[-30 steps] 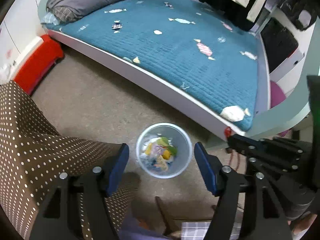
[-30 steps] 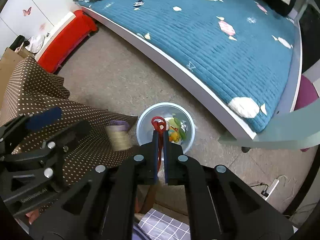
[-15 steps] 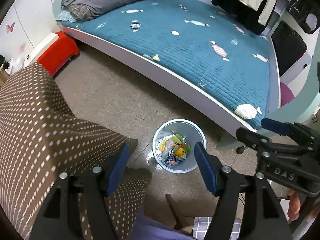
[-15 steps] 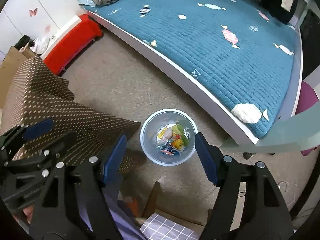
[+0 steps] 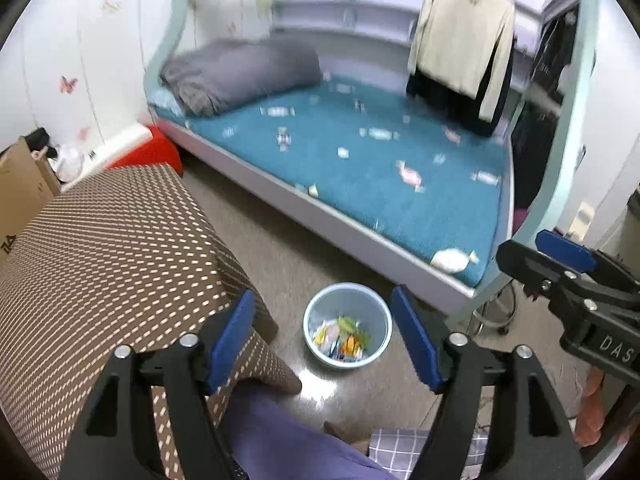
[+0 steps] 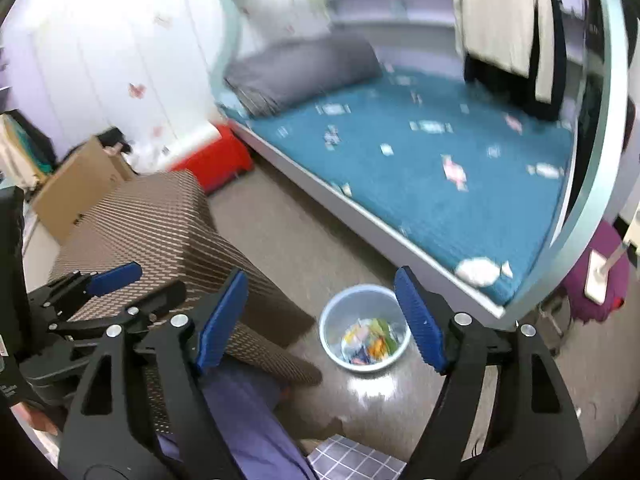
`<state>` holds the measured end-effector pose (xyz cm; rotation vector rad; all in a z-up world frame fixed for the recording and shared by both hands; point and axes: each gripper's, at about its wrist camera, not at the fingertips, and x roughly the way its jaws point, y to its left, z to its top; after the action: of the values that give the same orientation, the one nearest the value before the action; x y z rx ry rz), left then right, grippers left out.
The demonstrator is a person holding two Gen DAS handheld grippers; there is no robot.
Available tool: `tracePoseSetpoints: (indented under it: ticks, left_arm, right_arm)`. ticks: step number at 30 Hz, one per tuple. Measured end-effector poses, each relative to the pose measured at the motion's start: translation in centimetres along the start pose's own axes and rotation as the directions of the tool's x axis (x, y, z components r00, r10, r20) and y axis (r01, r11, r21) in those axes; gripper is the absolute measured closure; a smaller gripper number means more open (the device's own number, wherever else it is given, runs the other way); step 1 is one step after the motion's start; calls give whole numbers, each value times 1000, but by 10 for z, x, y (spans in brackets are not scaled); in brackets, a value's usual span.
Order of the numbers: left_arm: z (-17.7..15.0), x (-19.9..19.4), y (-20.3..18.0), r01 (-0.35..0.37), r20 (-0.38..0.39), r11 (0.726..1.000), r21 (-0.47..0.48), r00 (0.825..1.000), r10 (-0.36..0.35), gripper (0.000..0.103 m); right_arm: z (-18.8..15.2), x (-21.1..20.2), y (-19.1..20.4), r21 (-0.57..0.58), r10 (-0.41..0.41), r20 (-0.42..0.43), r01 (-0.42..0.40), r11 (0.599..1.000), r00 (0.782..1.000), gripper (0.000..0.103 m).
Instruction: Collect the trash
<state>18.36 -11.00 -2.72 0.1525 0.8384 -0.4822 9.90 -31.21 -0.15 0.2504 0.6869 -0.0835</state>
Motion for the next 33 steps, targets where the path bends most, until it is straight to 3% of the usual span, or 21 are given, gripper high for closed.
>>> tracePoseSetpoints:
  ticks: [3,7,16,24,31,33]
  left_arm:
    - [-14,-42,-4,-18,85,1000,-7,996,19,31]
    - [-36,-94,-8,-44,200,999,-30,978,50,31]
    - [-79,-174,-22,-118,398,990,-81,906,141,31]
    - [-107,-214,-36,-168,485,980,-108,851,200,31]
    - [-124,-225,-40,-230,497,961,-152,823,275,31]
    - [-127,-225,-38,-234,493,959,-159,823,282,31]
  right_arm:
    - [-8,-36,14,-41,9,98,-5,999,995,24]
    - [-22,-76,30,-88,24,210,-6,996,977,24]
    - [-58,-136,56,-178,55,402,19,984,914,22]
    - [-79,-167,63,-214,103,475,1,977,874,20]
    - [-91,-171,68,-246,149,469,-33,969,871,20]
    - [-95,-170,70,-250,153,466,-36,968,871,20]
